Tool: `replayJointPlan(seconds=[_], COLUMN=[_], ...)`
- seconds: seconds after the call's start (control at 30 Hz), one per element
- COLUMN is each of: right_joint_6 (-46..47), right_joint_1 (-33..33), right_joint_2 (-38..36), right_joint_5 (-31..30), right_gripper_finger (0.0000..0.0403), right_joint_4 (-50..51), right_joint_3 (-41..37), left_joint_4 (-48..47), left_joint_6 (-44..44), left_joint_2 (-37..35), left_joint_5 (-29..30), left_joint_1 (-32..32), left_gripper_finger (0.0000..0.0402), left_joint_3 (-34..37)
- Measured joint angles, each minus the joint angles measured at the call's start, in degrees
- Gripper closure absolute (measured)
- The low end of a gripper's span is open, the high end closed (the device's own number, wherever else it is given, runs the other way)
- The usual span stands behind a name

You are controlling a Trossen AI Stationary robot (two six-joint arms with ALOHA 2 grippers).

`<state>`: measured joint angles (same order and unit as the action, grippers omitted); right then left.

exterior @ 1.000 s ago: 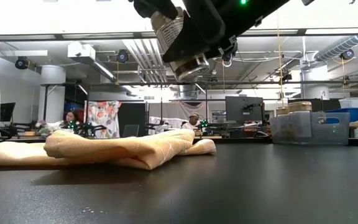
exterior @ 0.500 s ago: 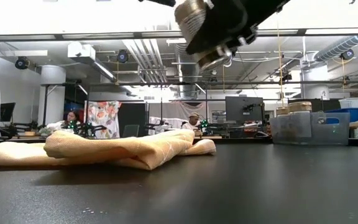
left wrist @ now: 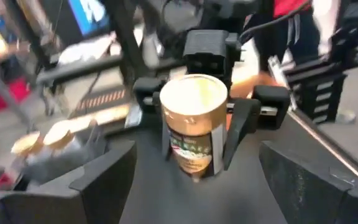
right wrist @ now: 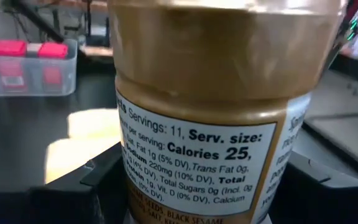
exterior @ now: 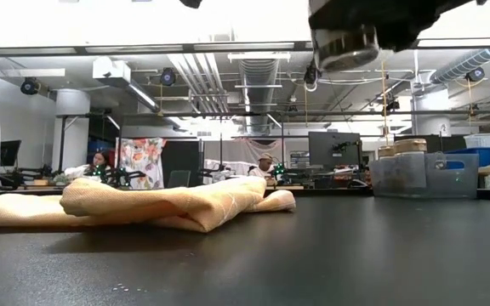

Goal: Sort spices by type
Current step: Put the golden spice bottle into black bin

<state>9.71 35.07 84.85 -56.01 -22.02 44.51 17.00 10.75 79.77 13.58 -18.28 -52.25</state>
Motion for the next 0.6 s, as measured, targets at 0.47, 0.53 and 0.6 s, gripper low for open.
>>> replayJointPlan(seconds=[0.47,0.53,0.6], right_joint_6=[-8.89,-8.83,-8.81], right_joint_1=[-0.26,-0.18,-0.20], right_joint_2=[1.91,1.91,1.91], right_joint_5=[-1.03,-0.86,-0.77], right_gripper_finger=[0.0130,0.0130,0.0130], right_joint_4=[-8.66,-8.66,-8.73], right_joint_3=[-0.19,-0.15,-0.11], left_joint_4=[32.05,34.13,36.06], left_joint_6=[0.17,-0.27,-0.31], left_joint_2=[11.83,14.31,16.79], left_joint_5=[-5.16,-5.15,-5.17], left_joint_1=[1.05,1.77,2.67], left_gripper_finger=[0.0080,0.0080,0.0080], left_joint_3=[7.53,6.18,4.58])
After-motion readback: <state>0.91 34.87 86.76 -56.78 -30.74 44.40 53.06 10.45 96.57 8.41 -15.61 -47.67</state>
